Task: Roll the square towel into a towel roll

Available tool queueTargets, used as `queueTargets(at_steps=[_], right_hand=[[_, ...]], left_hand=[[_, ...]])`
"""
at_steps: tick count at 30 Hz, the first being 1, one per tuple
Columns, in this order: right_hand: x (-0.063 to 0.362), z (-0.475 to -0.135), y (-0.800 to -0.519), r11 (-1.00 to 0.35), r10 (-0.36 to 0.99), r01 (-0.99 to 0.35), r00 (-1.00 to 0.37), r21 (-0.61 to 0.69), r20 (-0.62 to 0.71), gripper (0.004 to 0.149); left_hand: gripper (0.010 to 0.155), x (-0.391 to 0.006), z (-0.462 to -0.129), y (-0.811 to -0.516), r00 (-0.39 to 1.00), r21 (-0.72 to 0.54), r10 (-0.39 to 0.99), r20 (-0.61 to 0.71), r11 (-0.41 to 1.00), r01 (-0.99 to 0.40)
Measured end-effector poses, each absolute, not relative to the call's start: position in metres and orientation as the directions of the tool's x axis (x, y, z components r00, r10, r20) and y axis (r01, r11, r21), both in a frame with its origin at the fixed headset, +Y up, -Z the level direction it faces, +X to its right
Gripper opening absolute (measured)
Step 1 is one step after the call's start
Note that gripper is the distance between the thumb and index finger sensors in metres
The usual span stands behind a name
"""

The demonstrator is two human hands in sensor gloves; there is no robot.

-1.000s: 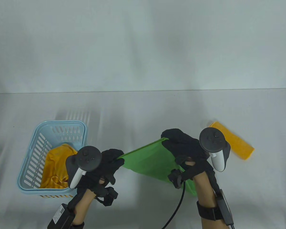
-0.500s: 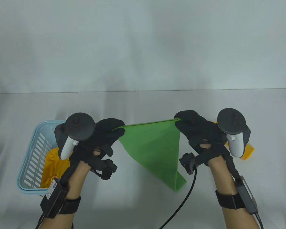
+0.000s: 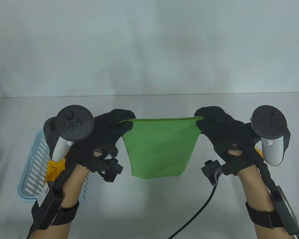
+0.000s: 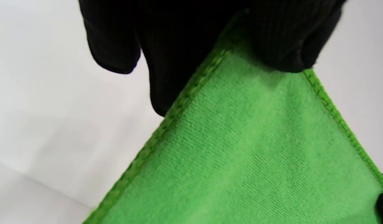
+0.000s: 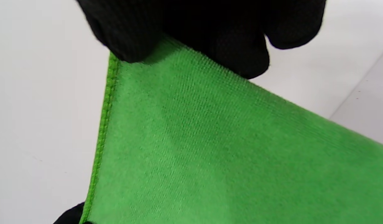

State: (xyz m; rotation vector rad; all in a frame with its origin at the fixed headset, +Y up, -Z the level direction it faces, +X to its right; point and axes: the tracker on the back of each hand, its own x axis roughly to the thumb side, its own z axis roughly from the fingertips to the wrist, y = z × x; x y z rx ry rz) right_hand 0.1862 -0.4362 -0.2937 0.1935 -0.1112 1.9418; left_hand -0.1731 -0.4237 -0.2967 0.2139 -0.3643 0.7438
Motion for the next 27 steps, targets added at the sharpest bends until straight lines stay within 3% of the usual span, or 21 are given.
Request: queueTargets(at_steps=[5,8,13,17,23,27], right_hand=[[0.188,-0.295,-0.416,-0.368,0.906,-0.929,-0.365,-0.023,0.214,0.039],[0.186,-0.312,-0.416,-0.384,0.906,-0.922,-0.386,-0.043,0.173,0.039],[0.179,-0.364,-0.448,-0.512,0.858,-0.855,-0.513,-0.078,-0.006,0.039],[0.173,-0.402,-0.477,-0.578,0.815,-0.808,-0.564,-0.116,-0.13,0.038],[0.18,-0.407,-0.436,-0.446,0.889,-0.863,-0.457,-0.237,-0.008,0.038],[0.179,-0.409,-0.444,-0.547,0.83,-0.809,-0.557,-0.216,-0.018,0.038]], left_hand=[[0.043,-0.17,-0.287,-0.398,0.688,0.117,0.579,0.437,0.722,-0.682],[0.043,-0.168,-0.304,-0.395,0.709,0.117,0.585,0.393,0.733,-0.67],[0.042,-0.166,-0.367,-0.434,0.725,-0.025,0.66,0.198,0.743,-0.669],[0.041,-0.16,-0.409,-0.466,0.805,-0.056,0.59,0.055,0.807,-0.588],[0.042,-0.154,-0.403,-0.421,0.788,0.101,0.59,0.176,0.785,-0.611],[0.042,-0.15,-0.403,-0.43,0.85,0.096,0.502,0.163,0.849,-0.52]])
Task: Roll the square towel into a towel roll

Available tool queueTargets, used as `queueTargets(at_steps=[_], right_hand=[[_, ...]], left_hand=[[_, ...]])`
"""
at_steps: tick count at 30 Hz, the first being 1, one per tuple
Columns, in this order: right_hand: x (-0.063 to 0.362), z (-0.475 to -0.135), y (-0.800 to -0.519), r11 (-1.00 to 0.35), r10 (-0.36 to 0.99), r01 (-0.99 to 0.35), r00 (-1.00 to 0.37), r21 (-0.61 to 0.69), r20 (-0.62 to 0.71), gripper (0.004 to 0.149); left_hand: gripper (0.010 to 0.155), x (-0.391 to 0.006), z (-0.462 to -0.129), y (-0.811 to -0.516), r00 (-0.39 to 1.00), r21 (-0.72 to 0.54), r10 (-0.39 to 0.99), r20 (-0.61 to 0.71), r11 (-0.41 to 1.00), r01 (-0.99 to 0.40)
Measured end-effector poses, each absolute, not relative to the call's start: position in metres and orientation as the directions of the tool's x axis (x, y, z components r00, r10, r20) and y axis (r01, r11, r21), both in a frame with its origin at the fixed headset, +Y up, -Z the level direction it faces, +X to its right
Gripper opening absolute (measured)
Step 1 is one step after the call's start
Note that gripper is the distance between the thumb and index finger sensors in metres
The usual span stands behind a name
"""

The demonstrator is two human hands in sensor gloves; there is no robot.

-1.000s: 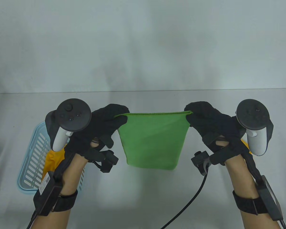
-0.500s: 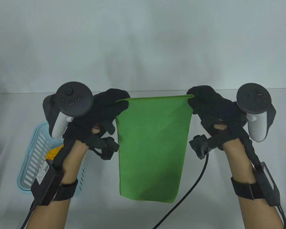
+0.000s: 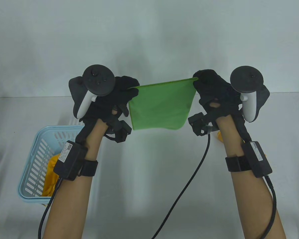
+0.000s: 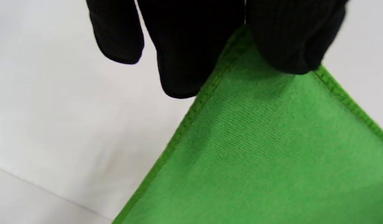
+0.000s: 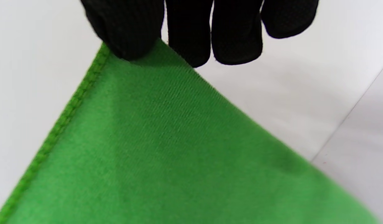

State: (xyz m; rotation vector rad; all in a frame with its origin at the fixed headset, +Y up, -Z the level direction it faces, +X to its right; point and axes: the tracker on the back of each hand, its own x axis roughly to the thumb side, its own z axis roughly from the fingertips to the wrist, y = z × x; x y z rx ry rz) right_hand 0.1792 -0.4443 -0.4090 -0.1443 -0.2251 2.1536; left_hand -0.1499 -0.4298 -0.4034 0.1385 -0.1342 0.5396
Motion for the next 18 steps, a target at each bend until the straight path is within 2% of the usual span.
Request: queueTargets(at_steps=[8,13,18], right_hand=[[0.173,-0.41,-0.533,-0.619,0.785,-0.78,-0.612,-0.09,-0.099,0.038],[0.174,-0.387,-0.582,-0.611,0.788,-0.792,-0.608,-0.004,-0.101,0.039],[0.181,-0.355,-0.637,-0.568,0.804,-0.812,-0.582,0.134,-0.123,0.039]], left_hand=[[0.043,-0.15,-0.407,-0.519,0.89,-0.016,0.452,0.064,0.892,-0.452],[0.043,-0.154,-0.389,-0.565,0.866,-0.098,0.496,0.063,0.867,-0.489],[0.043,-0.15,-0.357,-0.615,0.897,-0.192,0.427,0.11,0.895,-0.403]])
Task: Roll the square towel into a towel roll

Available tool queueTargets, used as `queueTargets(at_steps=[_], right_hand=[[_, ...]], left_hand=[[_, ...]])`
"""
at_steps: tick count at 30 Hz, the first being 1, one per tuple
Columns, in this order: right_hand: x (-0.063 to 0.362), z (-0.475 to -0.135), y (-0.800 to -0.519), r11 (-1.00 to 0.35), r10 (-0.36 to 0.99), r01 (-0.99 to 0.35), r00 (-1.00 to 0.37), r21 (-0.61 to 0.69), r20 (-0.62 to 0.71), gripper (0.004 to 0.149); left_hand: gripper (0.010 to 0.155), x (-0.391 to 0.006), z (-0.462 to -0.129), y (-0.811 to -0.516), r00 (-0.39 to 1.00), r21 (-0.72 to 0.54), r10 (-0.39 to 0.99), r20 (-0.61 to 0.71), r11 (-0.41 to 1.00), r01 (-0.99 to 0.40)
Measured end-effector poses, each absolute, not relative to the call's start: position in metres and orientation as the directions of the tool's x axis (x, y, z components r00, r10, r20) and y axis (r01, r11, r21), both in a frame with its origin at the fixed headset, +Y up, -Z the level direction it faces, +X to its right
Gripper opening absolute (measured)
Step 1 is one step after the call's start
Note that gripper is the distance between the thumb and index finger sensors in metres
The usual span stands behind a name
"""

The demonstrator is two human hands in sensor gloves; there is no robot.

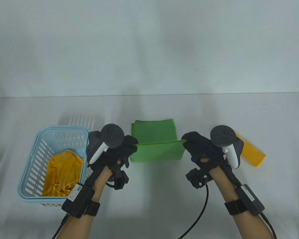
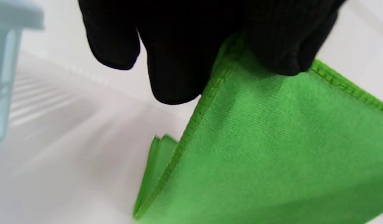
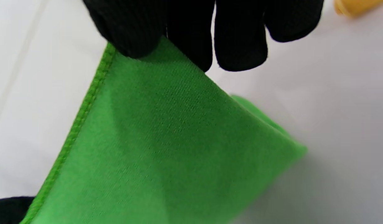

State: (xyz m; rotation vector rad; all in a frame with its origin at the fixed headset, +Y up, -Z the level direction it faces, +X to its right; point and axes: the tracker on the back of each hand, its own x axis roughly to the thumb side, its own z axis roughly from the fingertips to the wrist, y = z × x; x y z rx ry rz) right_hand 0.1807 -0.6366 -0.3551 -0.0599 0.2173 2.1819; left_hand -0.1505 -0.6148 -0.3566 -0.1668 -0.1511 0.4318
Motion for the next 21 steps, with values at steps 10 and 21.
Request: queueTargets(at_steps=[10,21], right_hand=[[0.191,-0.314,-0.7,-0.574,0.732,-0.728,-0.661,0.374,-0.164,0.039],[0.178,-0.306,-0.733,-0.641,0.552,-0.515,-0.825,0.569,-0.125,0.039]], left_hand=[[0.043,-0.137,-0.309,-0.668,0.892,-0.369,0.402,0.209,0.877,-0.309],[0.043,-0.123,-0.302,-0.717,0.926,-0.538,0.286,0.248,0.835,-0.113]])
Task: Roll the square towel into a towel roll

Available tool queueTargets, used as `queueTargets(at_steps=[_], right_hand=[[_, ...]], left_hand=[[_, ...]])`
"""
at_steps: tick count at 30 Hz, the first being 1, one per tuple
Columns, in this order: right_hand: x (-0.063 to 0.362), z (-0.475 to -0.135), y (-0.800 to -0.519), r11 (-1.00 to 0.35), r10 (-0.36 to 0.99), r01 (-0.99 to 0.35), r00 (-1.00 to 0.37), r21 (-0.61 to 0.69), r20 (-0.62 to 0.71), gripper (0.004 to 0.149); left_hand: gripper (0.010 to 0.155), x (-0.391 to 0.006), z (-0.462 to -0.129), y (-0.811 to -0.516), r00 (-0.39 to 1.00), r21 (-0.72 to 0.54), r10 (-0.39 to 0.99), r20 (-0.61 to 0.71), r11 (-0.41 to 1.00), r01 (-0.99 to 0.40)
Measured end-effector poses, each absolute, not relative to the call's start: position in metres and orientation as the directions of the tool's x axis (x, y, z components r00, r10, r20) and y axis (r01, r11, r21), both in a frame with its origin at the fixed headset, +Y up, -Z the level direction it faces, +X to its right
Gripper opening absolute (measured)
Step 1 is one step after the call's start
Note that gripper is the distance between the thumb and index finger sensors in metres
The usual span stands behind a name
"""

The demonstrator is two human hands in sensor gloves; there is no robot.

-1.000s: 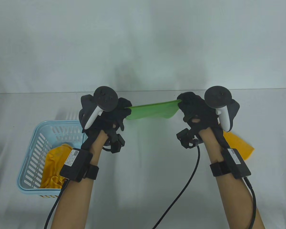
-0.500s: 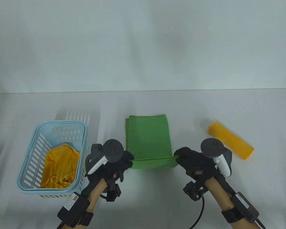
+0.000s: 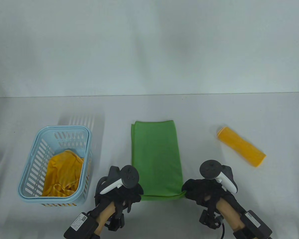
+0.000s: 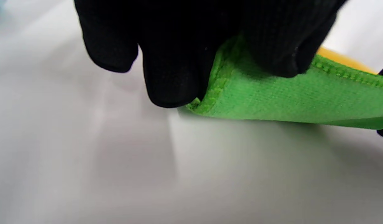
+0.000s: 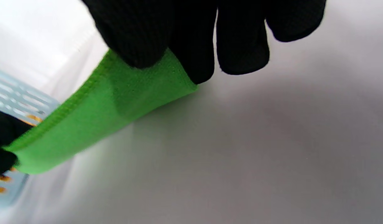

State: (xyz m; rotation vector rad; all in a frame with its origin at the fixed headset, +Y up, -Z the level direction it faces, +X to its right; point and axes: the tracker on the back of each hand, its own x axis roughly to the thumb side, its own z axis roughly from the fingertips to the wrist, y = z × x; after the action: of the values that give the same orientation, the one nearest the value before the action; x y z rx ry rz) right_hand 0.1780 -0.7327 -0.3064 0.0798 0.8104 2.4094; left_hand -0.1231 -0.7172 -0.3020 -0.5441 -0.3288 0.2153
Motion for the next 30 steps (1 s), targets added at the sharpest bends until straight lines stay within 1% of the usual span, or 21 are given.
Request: queueTargets(at_steps=[3,7,12,18,20,23,26,30], right_hand=[[0.175,-0.305,-0.74,-0.653,0.511,-0.476,-0.851,0.589,-0.122,0.039],[0.175,-0.306,-0.749,-0.631,0.52,-0.506,-0.838,0.587,-0.164,0.04],[0.181,-0.311,-0.754,-0.633,0.523,-0.546,-0.824,0.548,-0.217,0.041],[0.183,-0.316,-0.755,-0.651,0.533,-0.598,-0.798,0.467,-0.28,0.041],[0.181,-0.318,-0.754,-0.677,0.519,-0.592,-0.805,0.438,-0.287,0.041],[0.177,-0.32,-0.755,-0.735,0.47,-0.545,-0.838,0.404,-0.276,0.041],[0.173,-0.322,-0.757,-0.783,0.418,-0.493,-0.869,0.379,-0.265,0.042],[0.17,-0.322,-0.757,-0.807,0.389,-0.463,-0.884,0.366,-0.261,0.043]], left_hand=[[0.043,-0.12,-0.302,-0.727,0.93,-0.571,0.265,0.256,0.817,-0.075],[0.044,-0.12,-0.305,-0.737,0.939,-0.608,0.248,0.238,0.792,-0.055],[0.045,-0.129,-0.316,-0.741,0.942,-0.626,0.302,0.147,0.766,-0.148],[0.044,-0.137,-0.326,-0.739,0.955,-0.541,0.288,0.077,0.816,-0.202],[0.044,-0.137,-0.328,-0.738,0.96,-0.508,0.271,0.067,0.837,-0.201],[0.044,-0.135,-0.329,-0.74,0.974,-0.453,0.22,0.051,0.875,-0.174],[0.044,-0.13,-0.33,-0.742,0.989,-0.414,0.131,0.064,0.906,-0.093],[0.046,-0.126,-0.329,-0.745,0.994,-0.394,0.081,0.067,0.918,-0.048]])
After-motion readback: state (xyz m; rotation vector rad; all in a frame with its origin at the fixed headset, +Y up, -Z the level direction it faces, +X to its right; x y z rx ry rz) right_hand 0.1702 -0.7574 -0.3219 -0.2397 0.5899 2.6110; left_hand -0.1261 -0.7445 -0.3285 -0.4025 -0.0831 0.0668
